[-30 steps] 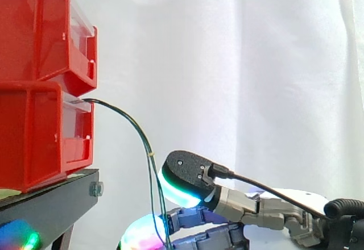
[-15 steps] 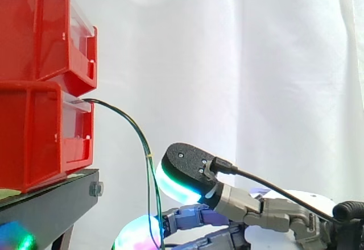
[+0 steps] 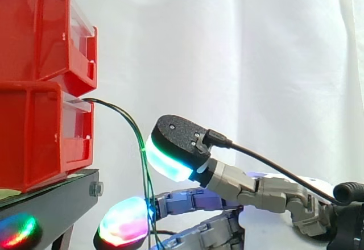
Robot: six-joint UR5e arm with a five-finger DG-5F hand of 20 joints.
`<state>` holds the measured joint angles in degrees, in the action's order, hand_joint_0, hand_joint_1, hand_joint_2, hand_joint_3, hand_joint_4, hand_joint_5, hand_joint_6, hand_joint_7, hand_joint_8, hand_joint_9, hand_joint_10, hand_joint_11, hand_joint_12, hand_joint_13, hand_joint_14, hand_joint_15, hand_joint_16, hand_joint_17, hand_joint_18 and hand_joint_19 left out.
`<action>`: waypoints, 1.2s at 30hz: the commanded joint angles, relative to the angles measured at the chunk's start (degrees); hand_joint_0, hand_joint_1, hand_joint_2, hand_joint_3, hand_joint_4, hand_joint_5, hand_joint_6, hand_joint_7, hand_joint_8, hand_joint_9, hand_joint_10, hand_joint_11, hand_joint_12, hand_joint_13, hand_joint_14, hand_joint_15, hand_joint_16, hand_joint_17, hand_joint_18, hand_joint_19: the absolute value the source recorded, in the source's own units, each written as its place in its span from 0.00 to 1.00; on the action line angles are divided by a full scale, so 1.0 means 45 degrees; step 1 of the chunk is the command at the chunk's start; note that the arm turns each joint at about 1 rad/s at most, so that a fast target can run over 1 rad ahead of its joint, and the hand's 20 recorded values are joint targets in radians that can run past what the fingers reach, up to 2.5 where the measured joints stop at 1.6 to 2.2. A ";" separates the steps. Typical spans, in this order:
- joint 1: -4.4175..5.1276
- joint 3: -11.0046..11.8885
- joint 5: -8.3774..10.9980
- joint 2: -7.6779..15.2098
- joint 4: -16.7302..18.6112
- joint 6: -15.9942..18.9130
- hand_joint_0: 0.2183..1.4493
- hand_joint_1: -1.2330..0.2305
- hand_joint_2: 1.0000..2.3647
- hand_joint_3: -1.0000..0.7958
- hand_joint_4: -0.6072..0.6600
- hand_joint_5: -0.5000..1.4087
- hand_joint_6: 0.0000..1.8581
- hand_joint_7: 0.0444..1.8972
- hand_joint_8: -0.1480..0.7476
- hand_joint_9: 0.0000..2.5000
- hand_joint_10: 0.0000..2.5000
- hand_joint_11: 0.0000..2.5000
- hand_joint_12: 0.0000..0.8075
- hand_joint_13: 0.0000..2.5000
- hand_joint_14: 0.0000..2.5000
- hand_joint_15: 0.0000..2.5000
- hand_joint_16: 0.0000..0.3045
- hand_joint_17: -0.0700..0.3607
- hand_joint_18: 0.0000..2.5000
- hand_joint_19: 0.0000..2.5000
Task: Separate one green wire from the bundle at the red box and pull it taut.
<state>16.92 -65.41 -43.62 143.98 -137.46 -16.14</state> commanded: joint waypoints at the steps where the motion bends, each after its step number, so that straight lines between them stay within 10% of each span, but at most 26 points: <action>1: 0.0068 0.0023 0.0045 -0.0002 -0.0021 0.0050 0.17 0.51 0.00 0.28 0.64 0.16 0.27 0.53 0.59 0.55 0.01 0.16 0.51 0.42 0.01 0.19 0.21 0.50 0.33 0.15; 36: 0.0419 0.0453 0.0631 -0.0823 -0.2033 0.0949 0.19 0.54 0.00 0.28 0.66 0.16 0.27 0.51 0.62 0.55 0.00 0.12 0.49 0.43 0.01 0.21 0.21 0.49 0.34 0.16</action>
<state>18.77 -63.45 -41.29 140.30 -146.76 -11.70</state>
